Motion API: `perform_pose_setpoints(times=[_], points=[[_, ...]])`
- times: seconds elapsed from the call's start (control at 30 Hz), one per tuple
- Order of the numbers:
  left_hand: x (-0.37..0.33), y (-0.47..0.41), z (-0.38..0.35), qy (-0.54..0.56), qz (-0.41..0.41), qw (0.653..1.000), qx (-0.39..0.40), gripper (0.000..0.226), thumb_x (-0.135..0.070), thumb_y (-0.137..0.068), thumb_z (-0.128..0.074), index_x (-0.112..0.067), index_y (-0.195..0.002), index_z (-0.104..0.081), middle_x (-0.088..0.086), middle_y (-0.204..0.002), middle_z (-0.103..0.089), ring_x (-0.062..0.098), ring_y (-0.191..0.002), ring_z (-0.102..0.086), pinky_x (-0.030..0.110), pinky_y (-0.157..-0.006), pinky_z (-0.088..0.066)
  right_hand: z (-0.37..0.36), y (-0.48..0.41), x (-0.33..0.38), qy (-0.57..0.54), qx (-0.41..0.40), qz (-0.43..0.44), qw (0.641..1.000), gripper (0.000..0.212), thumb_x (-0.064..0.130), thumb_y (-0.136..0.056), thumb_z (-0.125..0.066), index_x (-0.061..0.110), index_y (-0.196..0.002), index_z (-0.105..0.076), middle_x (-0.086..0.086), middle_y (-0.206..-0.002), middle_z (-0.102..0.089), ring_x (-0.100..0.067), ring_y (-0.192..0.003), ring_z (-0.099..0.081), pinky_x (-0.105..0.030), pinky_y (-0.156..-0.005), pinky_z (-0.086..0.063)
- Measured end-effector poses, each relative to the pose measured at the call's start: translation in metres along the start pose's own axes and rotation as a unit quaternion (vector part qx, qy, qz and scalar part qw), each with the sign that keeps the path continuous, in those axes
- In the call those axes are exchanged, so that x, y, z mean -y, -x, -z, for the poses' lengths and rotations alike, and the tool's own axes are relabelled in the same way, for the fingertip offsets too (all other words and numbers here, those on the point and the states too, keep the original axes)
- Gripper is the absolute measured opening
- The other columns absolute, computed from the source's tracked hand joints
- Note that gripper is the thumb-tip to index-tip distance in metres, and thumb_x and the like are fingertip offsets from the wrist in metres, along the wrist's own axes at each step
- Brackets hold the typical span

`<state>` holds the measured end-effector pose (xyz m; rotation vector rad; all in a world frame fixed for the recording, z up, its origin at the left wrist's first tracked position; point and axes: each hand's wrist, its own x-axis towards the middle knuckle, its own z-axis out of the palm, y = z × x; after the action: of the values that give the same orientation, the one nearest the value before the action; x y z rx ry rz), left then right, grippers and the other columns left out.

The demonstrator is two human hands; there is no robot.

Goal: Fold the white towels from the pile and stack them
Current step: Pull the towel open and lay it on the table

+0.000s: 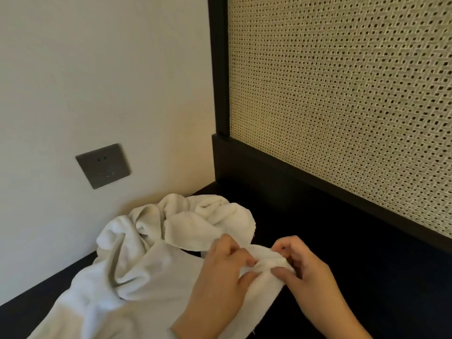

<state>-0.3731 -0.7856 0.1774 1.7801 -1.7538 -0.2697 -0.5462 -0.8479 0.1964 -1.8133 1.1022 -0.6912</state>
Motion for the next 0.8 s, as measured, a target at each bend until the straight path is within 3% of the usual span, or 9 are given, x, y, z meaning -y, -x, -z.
perform_pose_setpoints(times=[0.13, 0.23, 0.3, 0.4, 0.5, 0.6, 0.7, 0.8], points=[[0.028, -0.003, -0.003, -0.081, -0.051, 0.993, 0.063, 0.027, -0.045, -0.088, -0.060, -0.042, -0.115, -0.055, -0.023, -0.147, -0.013, 0.002, -0.139, -0.004, 0.021, -0.112, 0.000, 0.012, 0.008, 0.001, 0.041, -0.005, -0.006, 0.999, 0.044, 0.007, -0.089, -0.069, 0.051, -0.091, -0.062, 0.031, -0.103, -0.059, 0.010, -0.095, -0.056, -0.012, -0.073, -0.044], [0.041, -0.012, -0.004, -0.107, -0.098, 0.986, 0.082, 0.033, -0.048, -0.089, -0.059, -0.044, -0.121, -0.052, -0.027, -0.153, 0.008, 0.000, -0.142, 0.021, 0.022, -0.111, 0.019, 0.020, 0.011, 0.005, 0.060, -0.016, -0.005, 0.998, 0.047, 0.008, -0.089, -0.068, 0.054, -0.089, -0.060, 0.035, -0.103, -0.057, 0.013, -0.097, -0.053, -0.007, -0.070, -0.042], [0.048, -0.020, -0.005, -0.137, -0.121, 0.979, 0.095, 0.029, -0.047, -0.090, -0.059, -0.041, -0.119, -0.056, -0.021, -0.158, -0.002, 0.004, -0.146, 0.015, 0.031, -0.117, 0.012, 0.024, 0.013, 0.007, 0.065, -0.027, -0.001, 0.997, 0.047, 0.007, -0.088, -0.068, 0.053, -0.086, -0.062, 0.033, -0.101, -0.059, 0.012, -0.097, -0.054, -0.009, -0.072, -0.041], [0.059, -0.031, -0.005, -0.210, -0.132, 0.959, 0.137, 0.030, -0.044, -0.092, -0.057, -0.033, -0.120, -0.061, -0.012, -0.154, -0.028, 0.011, -0.147, -0.009, 0.043, -0.119, 0.003, 0.030, 0.016, 0.006, 0.060, -0.054, 0.005, 0.997, 0.044, 0.000, -0.086, -0.068, 0.043, -0.079, -0.065, 0.023, -0.097, -0.063, 0.004, -0.095, -0.058, -0.018, -0.079, -0.045], [0.074, -0.037, -0.006, -0.259, -0.119, 0.946, 0.152, 0.027, -0.040, -0.095, -0.054, -0.029, -0.117, -0.063, -0.009, -0.146, -0.036, 0.014, -0.142, -0.021, 0.043, -0.118, -0.002, 0.036, 0.015, 0.004, 0.031, -0.079, -0.002, 0.996, 0.043, -0.007, -0.086, -0.065, 0.034, -0.074, -0.067, 0.016, -0.094, -0.066, 0.000, -0.093, -0.060, -0.018, -0.081, -0.045], [0.090, -0.038, -0.004, -0.284, -0.111, 0.941, 0.144, 0.024, -0.036, -0.097, -0.051, -0.028, -0.116, -0.063, -0.010, -0.139, -0.041, 0.013, -0.136, -0.030, 0.039, -0.116, -0.008, 0.039, 0.011, 0.001, 0.006, -0.094, -0.025, 0.995, 0.042, -0.001, -0.088, -0.066, 0.037, -0.071, -0.069, 0.018, -0.092, -0.066, 0.000, -0.092, -0.060, -0.013, -0.078, -0.042], [0.103, -0.036, -0.003, -0.286, -0.103, 0.943, 0.133, 0.023, -0.033, -0.094, -0.056, -0.029, -0.116, -0.063, -0.009, -0.138, -0.043, 0.014, -0.134, -0.034, 0.037, -0.115, -0.012, 0.037, 0.009, -0.002, -0.009, -0.104, -0.048, 0.993, 0.042, 0.001, -0.087, -0.068, 0.037, -0.067, -0.071, 0.013, -0.093, -0.067, -0.006, -0.095, -0.060, -0.018, -0.080, -0.043], [0.109, -0.028, -0.007, -0.313, -0.097, 0.928, 0.176, 0.028, -0.034, -0.087, -0.064, -0.028, -0.114, -0.066, -0.007, -0.136, -0.046, 0.016, -0.130, -0.041, 0.037, -0.114, -0.021, 0.035, 0.008, -0.001, 0.009, -0.107, -0.059, 0.992, 0.036, 0.002, -0.087, -0.069, 0.034, -0.069, -0.072, 0.011, -0.096, -0.065, -0.008, -0.095, -0.059, -0.019, -0.080, -0.043]])
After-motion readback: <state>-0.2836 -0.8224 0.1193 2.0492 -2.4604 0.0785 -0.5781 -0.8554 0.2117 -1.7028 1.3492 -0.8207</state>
